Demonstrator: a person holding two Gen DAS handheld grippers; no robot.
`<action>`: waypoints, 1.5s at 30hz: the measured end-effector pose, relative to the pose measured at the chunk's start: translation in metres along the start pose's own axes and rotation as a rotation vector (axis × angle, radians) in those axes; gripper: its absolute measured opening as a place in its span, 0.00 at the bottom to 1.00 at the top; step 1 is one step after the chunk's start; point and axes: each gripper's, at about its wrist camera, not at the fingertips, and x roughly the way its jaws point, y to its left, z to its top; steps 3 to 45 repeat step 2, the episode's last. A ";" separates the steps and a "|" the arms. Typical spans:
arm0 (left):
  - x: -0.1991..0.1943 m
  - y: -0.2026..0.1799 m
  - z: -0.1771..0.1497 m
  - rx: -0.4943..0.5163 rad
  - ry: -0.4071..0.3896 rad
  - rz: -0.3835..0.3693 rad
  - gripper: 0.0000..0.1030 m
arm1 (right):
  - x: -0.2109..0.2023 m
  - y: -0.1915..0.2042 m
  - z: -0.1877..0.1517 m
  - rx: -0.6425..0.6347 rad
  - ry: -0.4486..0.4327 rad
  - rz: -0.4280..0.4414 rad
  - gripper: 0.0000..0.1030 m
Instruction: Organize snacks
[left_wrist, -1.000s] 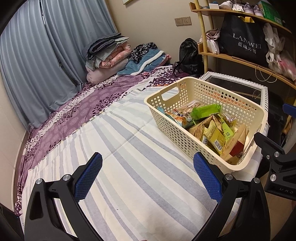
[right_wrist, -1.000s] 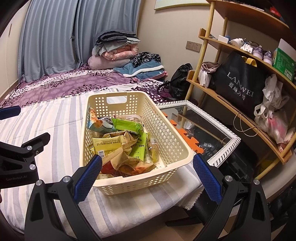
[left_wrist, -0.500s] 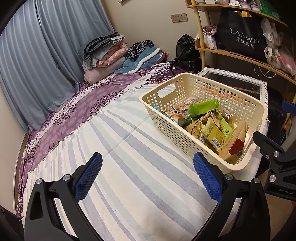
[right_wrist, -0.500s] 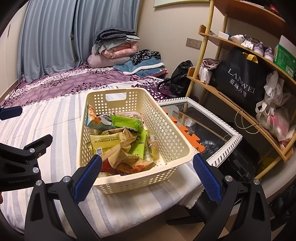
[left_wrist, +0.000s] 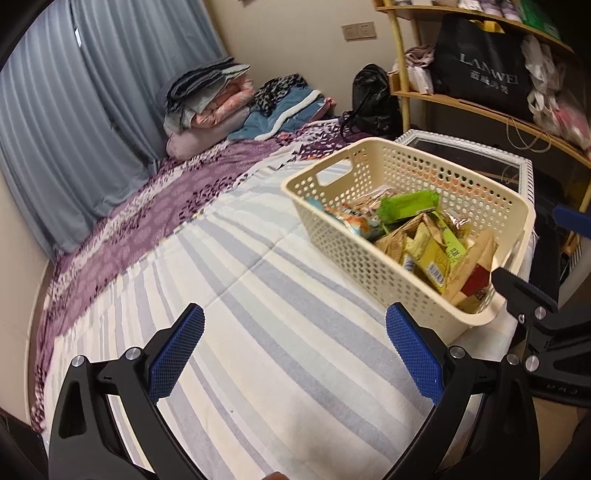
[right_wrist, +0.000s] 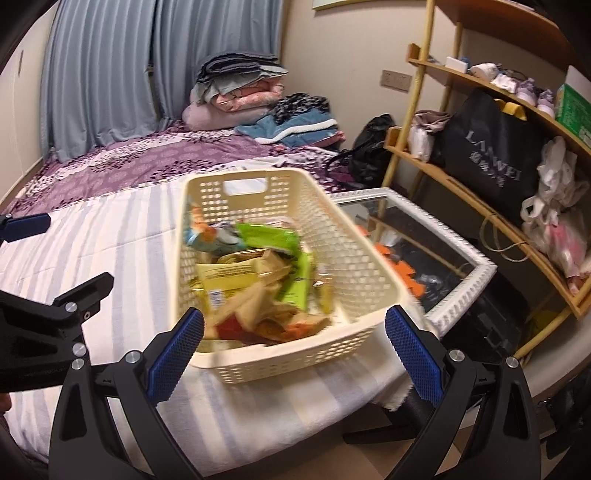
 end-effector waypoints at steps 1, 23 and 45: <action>0.001 0.006 -0.003 -0.020 0.009 0.000 0.97 | 0.000 0.006 0.001 -0.005 0.000 0.015 0.95; 0.002 0.015 -0.008 -0.045 0.022 0.004 0.97 | 0.001 0.014 0.001 -0.015 0.001 0.037 0.95; 0.002 0.015 -0.008 -0.045 0.022 0.004 0.97 | 0.001 0.014 0.001 -0.015 0.001 0.037 0.95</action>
